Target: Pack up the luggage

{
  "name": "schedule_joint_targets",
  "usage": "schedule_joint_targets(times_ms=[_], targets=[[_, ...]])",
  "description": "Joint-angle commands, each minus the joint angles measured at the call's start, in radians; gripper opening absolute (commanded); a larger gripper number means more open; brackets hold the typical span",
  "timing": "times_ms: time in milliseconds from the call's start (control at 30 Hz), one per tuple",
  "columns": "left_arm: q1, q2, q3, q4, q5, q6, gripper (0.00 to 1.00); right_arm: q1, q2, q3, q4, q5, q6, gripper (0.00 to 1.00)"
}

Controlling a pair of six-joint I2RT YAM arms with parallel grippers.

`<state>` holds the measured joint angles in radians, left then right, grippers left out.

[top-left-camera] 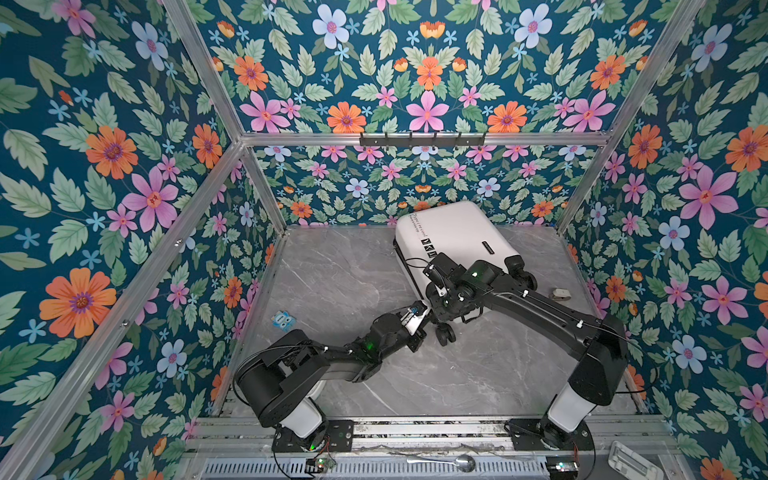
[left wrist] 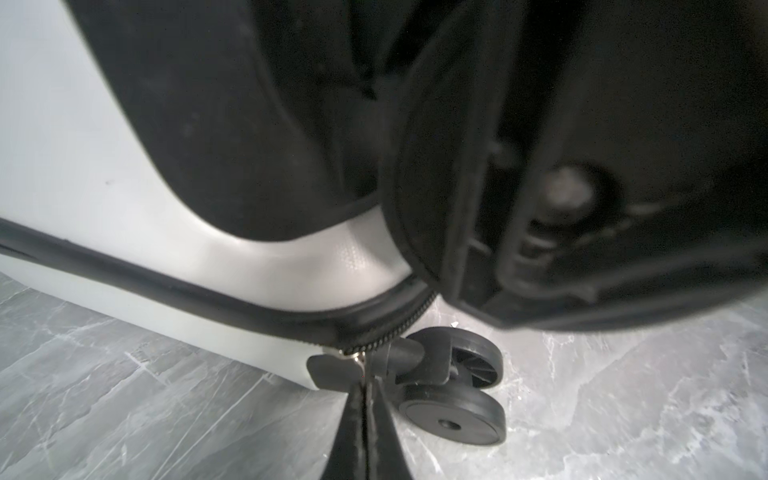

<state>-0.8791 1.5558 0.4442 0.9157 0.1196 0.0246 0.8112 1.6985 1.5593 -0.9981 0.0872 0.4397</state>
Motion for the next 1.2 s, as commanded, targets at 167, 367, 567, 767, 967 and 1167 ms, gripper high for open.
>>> schedule_joint_targets(times_ms=[167,367,567,767,967,1167], targets=[[-0.047,-0.019,-0.026,0.162,0.103,-0.067,0.00,-0.006,-0.025,-0.053,0.187,0.001,0.048,0.00],[-0.050,-0.017,-0.059,0.191,0.036,-0.081,0.00,-0.017,-0.078,-0.082,0.213,-0.009,0.059,0.00],[-0.050,-0.025,-0.144,0.293,-0.118,-0.114,0.50,-0.018,-0.094,-0.076,0.200,-0.017,0.054,0.00],[-0.049,-0.012,-0.162,0.330,-0.172,-0.069,0.36,-0.019,-0.125,-0.088,0.199,-0.016,0.057,0.00],[-0.049,0.010,-0.143,0.383,-0.232,-0.010,0.35,-0.018,-0.163,-0.122,0.199,-0.010,0.064,0.00],[-0.048,-0.055,-0.141,0.439,-0.305,0.020,0.51,-0.019,-0.196,-0.152,0.194,0.003,0.072,0.00]])
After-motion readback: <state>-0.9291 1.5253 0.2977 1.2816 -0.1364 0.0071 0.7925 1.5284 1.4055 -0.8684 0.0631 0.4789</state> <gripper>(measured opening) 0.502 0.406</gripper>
